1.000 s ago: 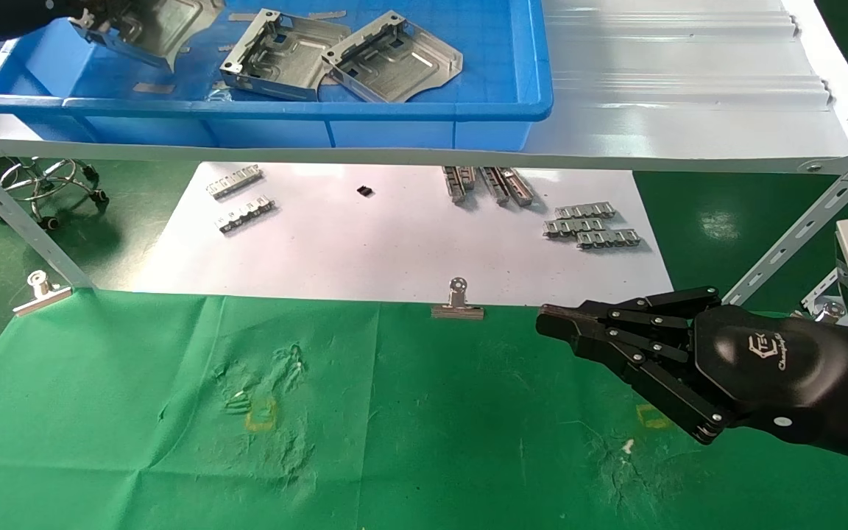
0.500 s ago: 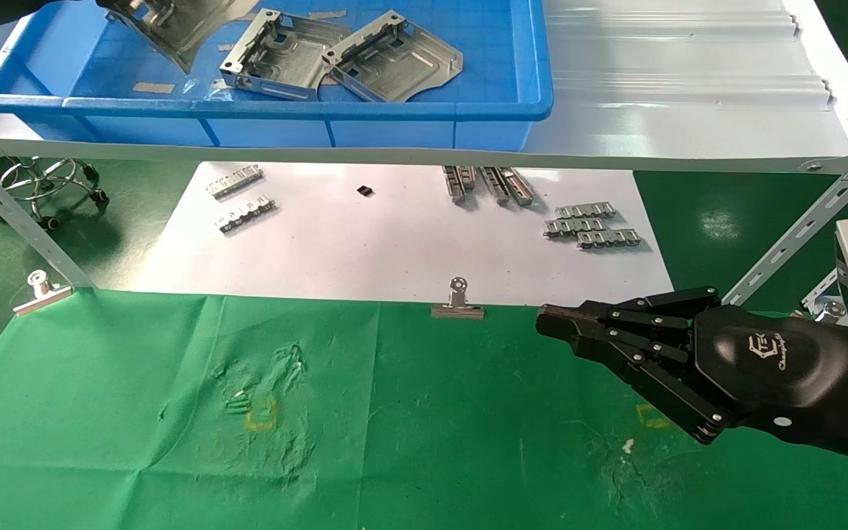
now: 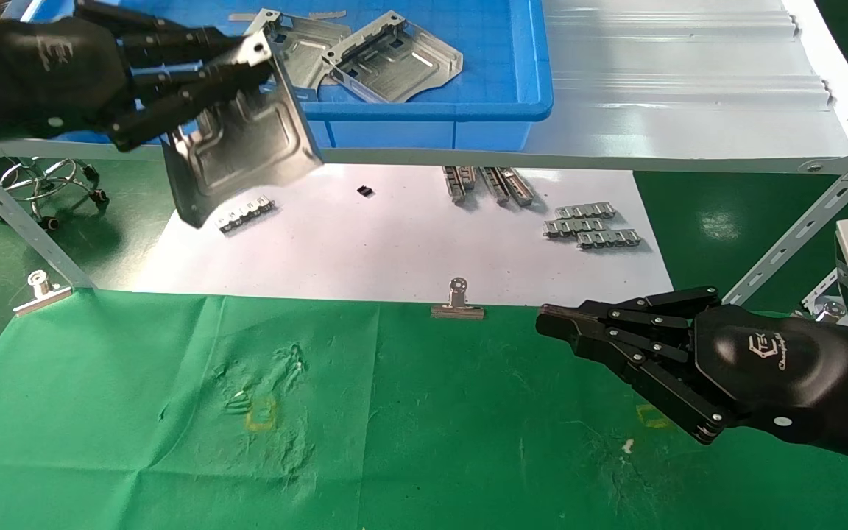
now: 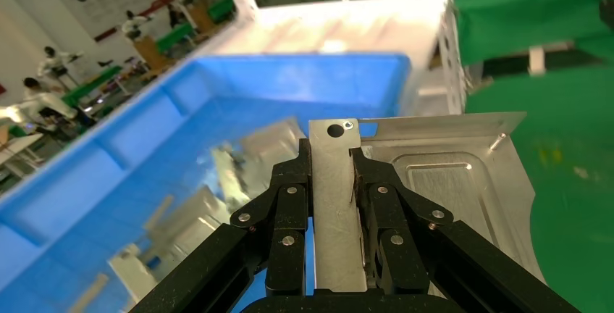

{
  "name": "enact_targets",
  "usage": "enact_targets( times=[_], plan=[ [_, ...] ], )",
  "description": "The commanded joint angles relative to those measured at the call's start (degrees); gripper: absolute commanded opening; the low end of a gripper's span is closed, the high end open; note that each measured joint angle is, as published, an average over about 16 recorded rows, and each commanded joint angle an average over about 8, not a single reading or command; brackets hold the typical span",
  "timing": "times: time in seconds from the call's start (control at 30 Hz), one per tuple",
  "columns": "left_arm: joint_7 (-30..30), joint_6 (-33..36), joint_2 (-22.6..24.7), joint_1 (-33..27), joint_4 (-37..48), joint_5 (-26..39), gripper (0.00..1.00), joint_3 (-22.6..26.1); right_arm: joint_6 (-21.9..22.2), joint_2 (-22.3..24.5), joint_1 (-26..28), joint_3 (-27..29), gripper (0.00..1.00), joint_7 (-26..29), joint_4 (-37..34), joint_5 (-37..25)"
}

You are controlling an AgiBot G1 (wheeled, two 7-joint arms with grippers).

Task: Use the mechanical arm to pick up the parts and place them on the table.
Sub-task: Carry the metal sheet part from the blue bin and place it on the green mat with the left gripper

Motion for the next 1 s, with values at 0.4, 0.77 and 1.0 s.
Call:
enact_targets(
  times=[0.4,0.77,1.0],
  plan=[
    [5.11,0.24,-7.89,14.59,-22.59,-7.32,0.00,11.27,0.00,0.00,0.00,0.00,0.00,0.00,0.00,0.00],
    [15.18,-2.35,-7.65,19.29,-21.34,-5.31,0.00,20.74,0.00,0.00,0.00,0.00,0.00,0.00,0.00,0.00],
    [20.58,-3.86,-4.64,19.97,-14.70,-3.36,0.00,21.87,0.00,0.00,0.00,0.00,0.00,0.00,0.00,0.00]
  ],
)
